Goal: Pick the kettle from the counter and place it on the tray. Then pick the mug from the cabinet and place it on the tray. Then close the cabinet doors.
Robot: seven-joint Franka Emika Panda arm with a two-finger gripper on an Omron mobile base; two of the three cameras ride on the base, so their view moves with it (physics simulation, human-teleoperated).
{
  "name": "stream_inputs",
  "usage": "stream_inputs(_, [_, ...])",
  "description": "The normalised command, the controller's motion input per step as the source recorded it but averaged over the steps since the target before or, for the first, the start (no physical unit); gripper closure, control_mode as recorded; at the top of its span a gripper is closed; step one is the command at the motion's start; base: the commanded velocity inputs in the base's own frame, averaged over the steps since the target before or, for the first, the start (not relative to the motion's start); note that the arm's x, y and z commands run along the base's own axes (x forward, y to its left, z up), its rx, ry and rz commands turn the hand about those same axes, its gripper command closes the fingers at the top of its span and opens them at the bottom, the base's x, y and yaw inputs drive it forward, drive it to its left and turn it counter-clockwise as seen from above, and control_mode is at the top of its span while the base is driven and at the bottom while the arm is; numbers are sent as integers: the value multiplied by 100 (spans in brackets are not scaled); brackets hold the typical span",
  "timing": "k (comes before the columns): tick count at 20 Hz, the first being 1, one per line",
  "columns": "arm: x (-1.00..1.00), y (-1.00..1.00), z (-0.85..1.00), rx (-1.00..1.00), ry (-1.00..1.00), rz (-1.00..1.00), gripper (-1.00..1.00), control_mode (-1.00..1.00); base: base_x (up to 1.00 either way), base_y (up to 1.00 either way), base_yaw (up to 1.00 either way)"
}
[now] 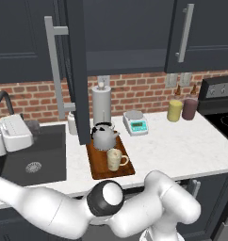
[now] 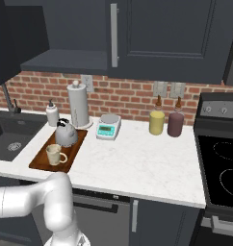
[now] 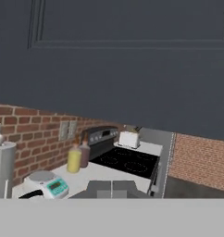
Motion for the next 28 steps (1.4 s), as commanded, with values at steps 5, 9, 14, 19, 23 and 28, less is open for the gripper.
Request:
stream_inputs(5, [31, -21, 3, 0, -9, 0, 100, -100, 0, 0, 0])
stream_inputs(9, [10, -47, 10, 0, -13, 0, 100, -100, 0, 0, 0])
stream_inputs(14, [0, -64, 13, 0, -14, 0, 100, -100, 0, 0, 0])
stream_inputs(19, [0, -73, 11, 0, -14, 0, 100, -100, 0, 0, 0])
stream_inputs(23, [1, -78, 10, 0, -15, 0, 100, -100, 0, 0, 0])
stream_inputs(28, [3, -74, 7, -2, -16, 1, 100, -100, 0, 0, 0])
